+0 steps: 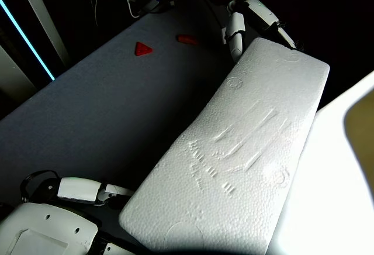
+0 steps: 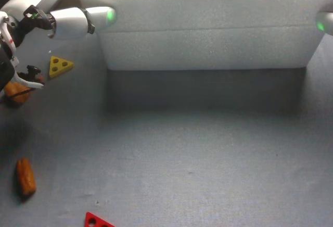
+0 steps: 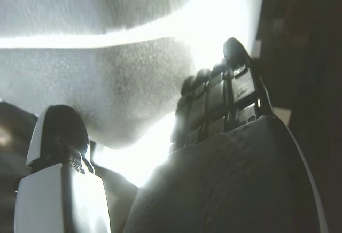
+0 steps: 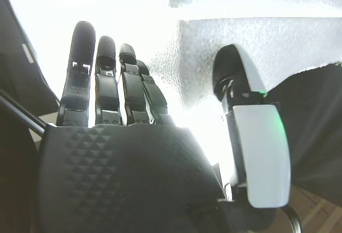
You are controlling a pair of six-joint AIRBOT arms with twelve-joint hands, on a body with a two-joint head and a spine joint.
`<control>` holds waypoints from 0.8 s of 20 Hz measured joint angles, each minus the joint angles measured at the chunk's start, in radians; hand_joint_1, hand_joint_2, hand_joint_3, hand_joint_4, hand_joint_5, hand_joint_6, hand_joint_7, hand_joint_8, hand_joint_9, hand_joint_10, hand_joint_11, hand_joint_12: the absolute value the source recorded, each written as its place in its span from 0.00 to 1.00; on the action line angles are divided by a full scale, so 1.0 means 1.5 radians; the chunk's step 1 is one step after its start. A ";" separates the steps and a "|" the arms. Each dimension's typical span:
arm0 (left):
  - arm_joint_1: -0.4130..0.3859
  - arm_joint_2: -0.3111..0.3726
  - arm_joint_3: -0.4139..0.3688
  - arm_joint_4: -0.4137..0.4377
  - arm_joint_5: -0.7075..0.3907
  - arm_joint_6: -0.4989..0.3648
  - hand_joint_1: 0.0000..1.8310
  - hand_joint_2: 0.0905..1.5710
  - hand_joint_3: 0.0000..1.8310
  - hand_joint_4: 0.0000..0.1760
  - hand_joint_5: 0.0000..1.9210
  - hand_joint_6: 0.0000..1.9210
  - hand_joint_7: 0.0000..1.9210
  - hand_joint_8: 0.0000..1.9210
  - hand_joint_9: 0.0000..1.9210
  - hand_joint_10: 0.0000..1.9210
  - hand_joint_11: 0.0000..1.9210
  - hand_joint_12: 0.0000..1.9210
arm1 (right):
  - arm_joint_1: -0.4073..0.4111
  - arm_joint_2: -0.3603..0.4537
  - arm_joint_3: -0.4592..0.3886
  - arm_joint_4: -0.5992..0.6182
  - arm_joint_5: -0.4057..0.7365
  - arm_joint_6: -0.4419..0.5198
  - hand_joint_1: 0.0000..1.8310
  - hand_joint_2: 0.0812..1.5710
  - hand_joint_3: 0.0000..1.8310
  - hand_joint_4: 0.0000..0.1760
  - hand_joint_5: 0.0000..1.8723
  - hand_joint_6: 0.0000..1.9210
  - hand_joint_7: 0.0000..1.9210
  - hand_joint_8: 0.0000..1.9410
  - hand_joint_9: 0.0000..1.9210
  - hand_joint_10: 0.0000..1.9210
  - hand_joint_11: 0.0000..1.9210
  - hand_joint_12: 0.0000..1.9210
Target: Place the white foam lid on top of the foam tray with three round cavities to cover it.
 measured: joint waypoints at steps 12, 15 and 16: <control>0.000 -0.017 0.020 -0.006 0.017 -0.003 0.27 0.64 0.00 0.13 0.00 0.00 0.00 0.00 0.00 0.00 0.00 0.25 | 0.001 0.003 -0.004 0.000 -0.004 -0.010 0.31 0.79 0.00 0.00 0.02 0.05 0.06 0.00 0.00 0.11 0.00 0.45; -0.001 -0.017 0.020 -0.004 0.017 -0.003 0.26 0.64 0.00 0.19 0.00 0.00 0.00 0.00 0.00 0.00 0.00 0.25 | 0.000 0.003 -0.004 0.011 -0.009 -0.019 0.34 0.79 0.00 0.00 0.02 0.02 0.03 0.00 0.01 0.02 0.00 0.09; -0.001 -0.017 0.020 -0.002 0.017 -0.003 0.26 0.64 0.00 0.23 0.00 0.00 0.00 0.00 0.00 0.00 0.00 0.21 | -0.002 0.003 -0.004 0.013 -0.010 -0.020 0.34 0.79 0.00 0.00 0.00 0.01 0.01 0.00 0.00 0.00 0.00 0.02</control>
